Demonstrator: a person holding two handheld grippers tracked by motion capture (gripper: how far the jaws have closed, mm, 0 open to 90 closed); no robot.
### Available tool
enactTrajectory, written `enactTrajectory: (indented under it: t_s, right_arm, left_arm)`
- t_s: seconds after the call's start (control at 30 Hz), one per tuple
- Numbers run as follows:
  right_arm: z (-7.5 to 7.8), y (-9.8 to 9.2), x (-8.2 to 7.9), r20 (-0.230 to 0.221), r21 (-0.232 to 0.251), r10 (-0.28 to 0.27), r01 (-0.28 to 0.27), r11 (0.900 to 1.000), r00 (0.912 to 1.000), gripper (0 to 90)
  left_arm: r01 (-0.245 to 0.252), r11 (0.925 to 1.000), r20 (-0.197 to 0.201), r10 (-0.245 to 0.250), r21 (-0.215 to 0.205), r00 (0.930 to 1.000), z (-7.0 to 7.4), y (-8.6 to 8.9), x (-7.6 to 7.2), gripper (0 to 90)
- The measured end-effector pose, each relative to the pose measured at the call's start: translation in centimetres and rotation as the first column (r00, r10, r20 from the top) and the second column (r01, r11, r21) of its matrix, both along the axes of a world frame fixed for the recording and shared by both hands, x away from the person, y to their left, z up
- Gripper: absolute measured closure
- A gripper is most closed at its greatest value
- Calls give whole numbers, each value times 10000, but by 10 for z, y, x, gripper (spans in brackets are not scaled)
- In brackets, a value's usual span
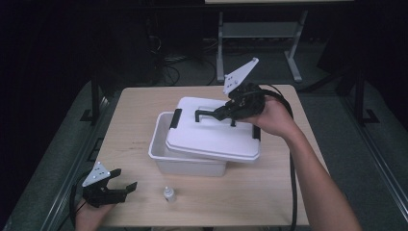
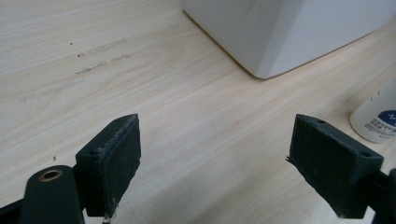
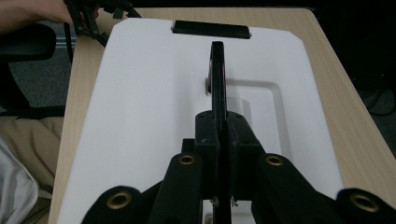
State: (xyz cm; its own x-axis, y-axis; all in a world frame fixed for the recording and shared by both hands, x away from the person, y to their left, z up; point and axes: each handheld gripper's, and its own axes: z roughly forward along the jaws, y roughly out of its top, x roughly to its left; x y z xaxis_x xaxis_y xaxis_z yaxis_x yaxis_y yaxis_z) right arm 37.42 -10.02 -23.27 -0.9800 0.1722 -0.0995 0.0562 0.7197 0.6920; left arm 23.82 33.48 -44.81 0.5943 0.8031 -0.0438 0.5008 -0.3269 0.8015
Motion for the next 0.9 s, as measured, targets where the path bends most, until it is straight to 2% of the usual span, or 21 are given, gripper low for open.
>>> enactTrajectory:
  t_s: [0.07, 0.23, 0.4, 0.77, 0.9]
  right_arm:
    - [4, -12, -6, 45, 41, -115, 115, 9999, 9999, 841]
    - [6, -28, -14, 88, 125, -326, 325, 9994, 9994, 842]
    - [6, -53, -23, 55, 21, -652, 652, 9979, 9979, 842]
    - [5, -88, -37, 58, 136, -1213, 1212, 9925, 9926, 842]
    - [4, -100, -42, 62, 202, -1348, 1347, 9907, 9909, 842]
  left_arm:
    - [50, 10000, -8, -50, 56, 10000, 0, -1, 0, 166]
    - [29, 10000, -33, -29, 30, 10000, -1, -2, 0, 166]
    - [19, 10000, -36, -19, 12, 10000, 0, -1, 0, 166]
    - [100, 9998, -238, -95, 186, 9997, -4, -4, 1, 166]
    - [80, 9999, -228, -77, 116, 9997, -3, -3, 1, 166]
